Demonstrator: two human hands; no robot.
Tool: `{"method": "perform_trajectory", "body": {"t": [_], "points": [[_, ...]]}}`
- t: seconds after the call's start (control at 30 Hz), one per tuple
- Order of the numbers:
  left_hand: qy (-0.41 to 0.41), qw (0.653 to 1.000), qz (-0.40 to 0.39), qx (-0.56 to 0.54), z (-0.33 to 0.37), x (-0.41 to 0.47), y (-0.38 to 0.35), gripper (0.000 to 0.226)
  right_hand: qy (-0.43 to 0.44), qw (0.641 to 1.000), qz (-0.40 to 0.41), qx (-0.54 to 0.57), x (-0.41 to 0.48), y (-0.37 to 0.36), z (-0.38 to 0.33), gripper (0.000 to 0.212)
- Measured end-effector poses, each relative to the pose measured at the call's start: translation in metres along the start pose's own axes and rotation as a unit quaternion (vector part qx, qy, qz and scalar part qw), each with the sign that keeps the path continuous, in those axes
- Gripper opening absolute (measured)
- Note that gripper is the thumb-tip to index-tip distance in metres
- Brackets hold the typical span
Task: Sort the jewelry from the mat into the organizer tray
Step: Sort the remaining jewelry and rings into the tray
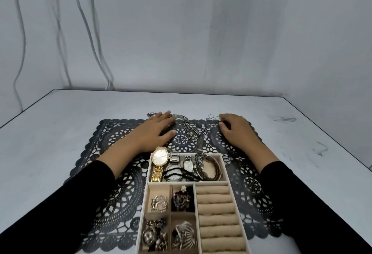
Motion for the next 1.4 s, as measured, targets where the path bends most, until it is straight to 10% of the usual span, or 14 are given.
{"method": "perform_trajectory", "body": {"t": [1.4], "points": [[-0.053,0.997,0.002,-0.051,-0.005,0.053,-0.003,0.044,0.019,0.995,-0.016,0.096,0.040,-0.008,0.005,0.020]]}}
Point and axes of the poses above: each hand's wrist, its own x-axis towards the middle knuckle, its own y-axis out of the back of the hand, z = x × y, the point moved 6 cm from there along x, towards the middle knuckle, and after that the axes turned 14 degrees about -y, right-handed, at the moved point
